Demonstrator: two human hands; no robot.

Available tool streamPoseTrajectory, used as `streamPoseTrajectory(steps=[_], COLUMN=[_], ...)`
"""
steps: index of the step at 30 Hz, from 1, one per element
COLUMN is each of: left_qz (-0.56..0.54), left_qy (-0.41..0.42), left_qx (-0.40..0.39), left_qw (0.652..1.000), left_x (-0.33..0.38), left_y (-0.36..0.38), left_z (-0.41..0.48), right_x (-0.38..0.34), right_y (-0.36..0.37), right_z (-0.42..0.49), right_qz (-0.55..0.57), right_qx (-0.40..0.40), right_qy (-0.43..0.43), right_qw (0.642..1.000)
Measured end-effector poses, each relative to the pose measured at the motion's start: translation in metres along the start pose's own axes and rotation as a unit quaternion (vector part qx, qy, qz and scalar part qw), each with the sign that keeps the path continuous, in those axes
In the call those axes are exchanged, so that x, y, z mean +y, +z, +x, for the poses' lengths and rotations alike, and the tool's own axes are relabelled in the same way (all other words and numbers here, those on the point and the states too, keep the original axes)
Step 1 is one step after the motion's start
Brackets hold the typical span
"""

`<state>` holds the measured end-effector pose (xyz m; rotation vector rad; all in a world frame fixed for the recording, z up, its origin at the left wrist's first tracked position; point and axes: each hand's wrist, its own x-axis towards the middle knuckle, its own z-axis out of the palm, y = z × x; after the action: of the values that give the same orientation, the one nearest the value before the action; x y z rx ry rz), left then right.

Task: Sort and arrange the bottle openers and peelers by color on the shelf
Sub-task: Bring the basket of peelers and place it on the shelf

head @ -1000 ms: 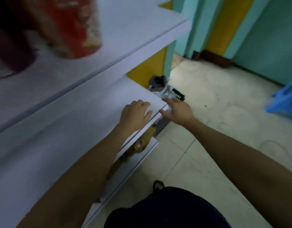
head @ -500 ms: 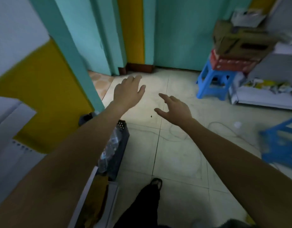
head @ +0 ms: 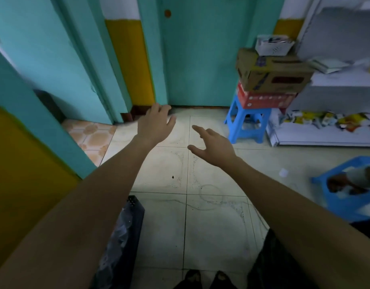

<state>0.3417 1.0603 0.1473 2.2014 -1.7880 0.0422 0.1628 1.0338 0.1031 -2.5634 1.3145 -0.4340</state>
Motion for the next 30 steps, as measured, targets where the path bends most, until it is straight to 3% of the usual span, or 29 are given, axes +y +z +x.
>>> streamPoseTrajectory(steps=[14,30], left_qz=[-0.011,-0.036], left_qy=[0.023,0.091], left_qx=[0.02,-0.035], left_qw=[0.999,0.995], left_x=[0.055,0.161], left_y=[0.003,0.05], left_z=[0.023,0.116], right_x=[0.04,0.174], right_y=[-0.021,-0.073], right_z=[-0.012,0.014], right_qz=[0.002,-0.043], right_qx=[0.005,0.01], right_qy=[0.031,0.087], right_qw=[0.999,0.995])
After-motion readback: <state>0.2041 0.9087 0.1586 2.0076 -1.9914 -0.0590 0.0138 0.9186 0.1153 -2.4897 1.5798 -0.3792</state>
